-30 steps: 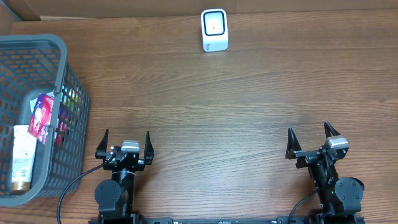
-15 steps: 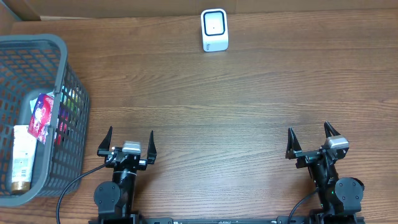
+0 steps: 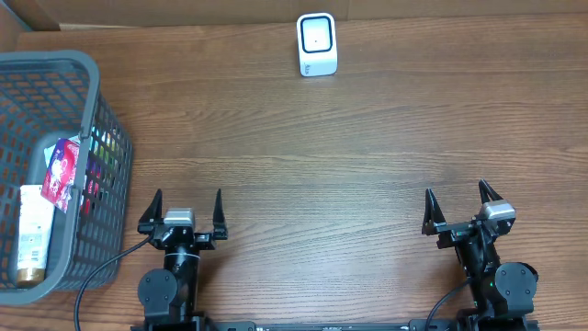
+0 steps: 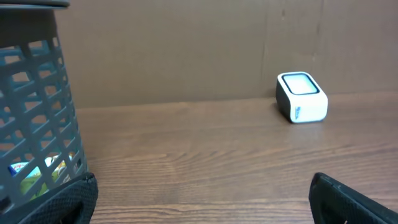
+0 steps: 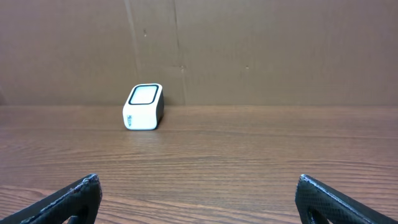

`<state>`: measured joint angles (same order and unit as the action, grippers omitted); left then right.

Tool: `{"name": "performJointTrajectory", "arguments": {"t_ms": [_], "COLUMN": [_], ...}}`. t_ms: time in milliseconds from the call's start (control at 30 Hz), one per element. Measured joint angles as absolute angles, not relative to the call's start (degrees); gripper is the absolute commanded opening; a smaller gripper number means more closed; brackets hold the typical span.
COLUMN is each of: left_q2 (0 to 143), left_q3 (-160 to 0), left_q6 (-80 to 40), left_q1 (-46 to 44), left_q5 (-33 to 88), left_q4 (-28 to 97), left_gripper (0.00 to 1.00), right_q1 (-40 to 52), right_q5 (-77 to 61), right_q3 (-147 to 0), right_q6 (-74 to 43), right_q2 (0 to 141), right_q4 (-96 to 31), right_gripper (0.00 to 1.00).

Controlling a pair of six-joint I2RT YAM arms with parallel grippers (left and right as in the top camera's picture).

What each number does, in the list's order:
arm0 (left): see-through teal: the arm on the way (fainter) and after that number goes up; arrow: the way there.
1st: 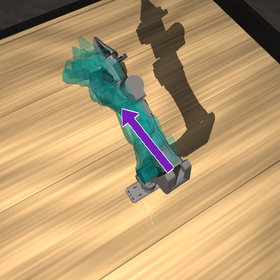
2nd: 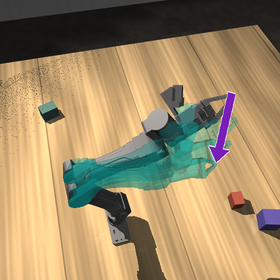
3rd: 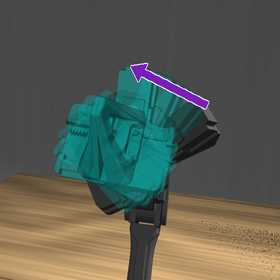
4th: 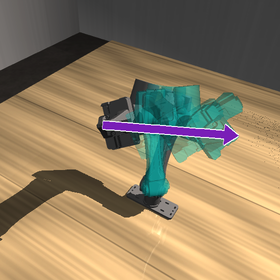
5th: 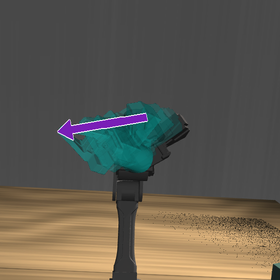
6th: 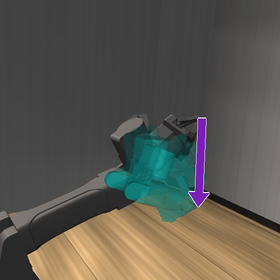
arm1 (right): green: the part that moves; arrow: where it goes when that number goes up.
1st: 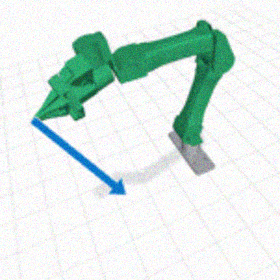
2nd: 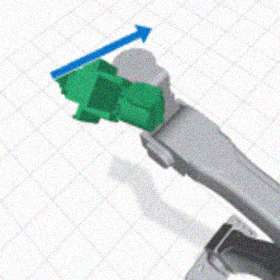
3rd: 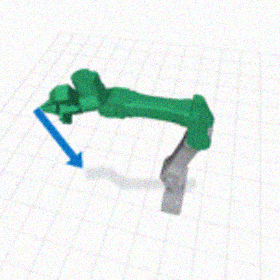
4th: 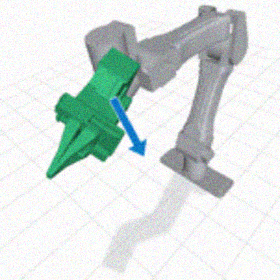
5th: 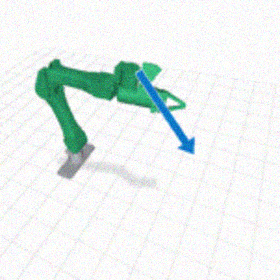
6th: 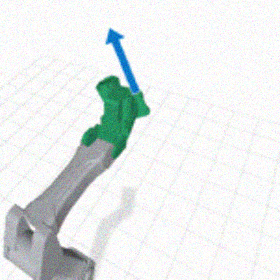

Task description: Scan the item barcode

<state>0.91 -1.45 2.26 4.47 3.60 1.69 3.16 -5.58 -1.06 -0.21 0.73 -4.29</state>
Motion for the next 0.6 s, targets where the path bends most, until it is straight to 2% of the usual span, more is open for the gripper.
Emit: {"name": "performJointTrajectory", "arguments": {"t_ms": [600], "left_q2": [0.91], "left_q3": [-7.31], "left_q6": [-0.58], "left_q1": [4.47], "left_q5": [3.16], "left_q4": [5.65], "left_gripper": [1.0], "right_q1": [3.16], "right_q5": [-5.58], "right_q3": [-2.13], "right_q6": [-0.19], "right_q2": [0.73], "right_q4": [-3.46], "right_gripper": [1.0]}}
